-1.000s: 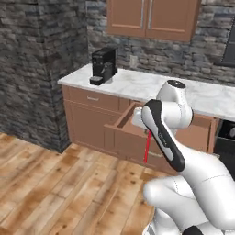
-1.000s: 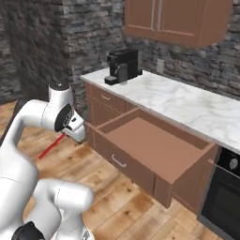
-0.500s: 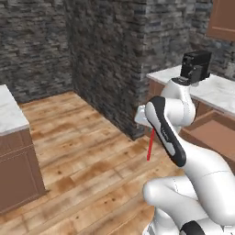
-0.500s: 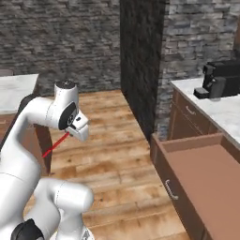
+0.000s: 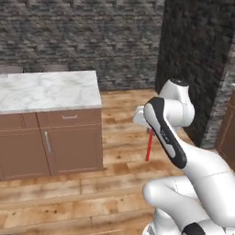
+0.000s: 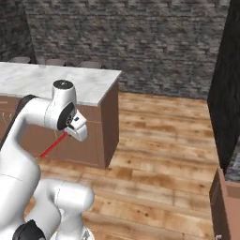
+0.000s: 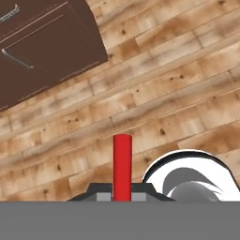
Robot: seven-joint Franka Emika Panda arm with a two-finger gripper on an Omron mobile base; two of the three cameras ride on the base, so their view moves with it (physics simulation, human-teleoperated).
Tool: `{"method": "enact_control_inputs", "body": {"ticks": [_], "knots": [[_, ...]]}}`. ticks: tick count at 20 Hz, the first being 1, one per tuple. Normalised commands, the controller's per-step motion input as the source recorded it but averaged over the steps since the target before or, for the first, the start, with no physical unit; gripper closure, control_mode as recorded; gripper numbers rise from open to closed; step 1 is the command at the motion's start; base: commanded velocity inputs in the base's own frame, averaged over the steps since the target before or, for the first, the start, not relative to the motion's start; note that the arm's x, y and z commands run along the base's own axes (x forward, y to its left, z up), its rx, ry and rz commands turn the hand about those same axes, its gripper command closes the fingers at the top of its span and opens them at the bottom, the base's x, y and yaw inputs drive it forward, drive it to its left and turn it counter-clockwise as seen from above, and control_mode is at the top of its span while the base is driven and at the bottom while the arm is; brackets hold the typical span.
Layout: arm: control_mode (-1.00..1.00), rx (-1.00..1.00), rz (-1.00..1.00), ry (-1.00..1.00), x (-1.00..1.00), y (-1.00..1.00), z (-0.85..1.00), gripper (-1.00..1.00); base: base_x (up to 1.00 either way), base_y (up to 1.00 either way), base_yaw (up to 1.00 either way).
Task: Take a straw from the drawer in front and place it inside the glass cup on the dining counter.
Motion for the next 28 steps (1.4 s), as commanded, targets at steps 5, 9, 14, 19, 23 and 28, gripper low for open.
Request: {"method": "enact_control_inputs", "body": {"ticks": [5,9,14,19,23,28], "knots": [[1.00,0.00,0.00,0.00,0.00,0.00,0.00,1.00,0.57,0.00,0.34],[1.00,0.00,0.00,0.00,0.00,0.00,0.00,1.00,0.98,-0.17,0.27],[1.00,0.00,0.00,0.00,0.00,0.00,0.00,1.00,0.90,-0.42,0.23],[1.00,0.00,0.00,0.00,0.00,0.00,0.00,1.00,0.73,-0.58,0.19],[1.00,0.00,0.00,0.00,0.00,0.00,0.00,1.00,0.53,-0.81,0.17],[1.00,0.00,0.00,0.00,0.00,0.00,0.00,1.00,0.47,-0.87,0.16]]}}
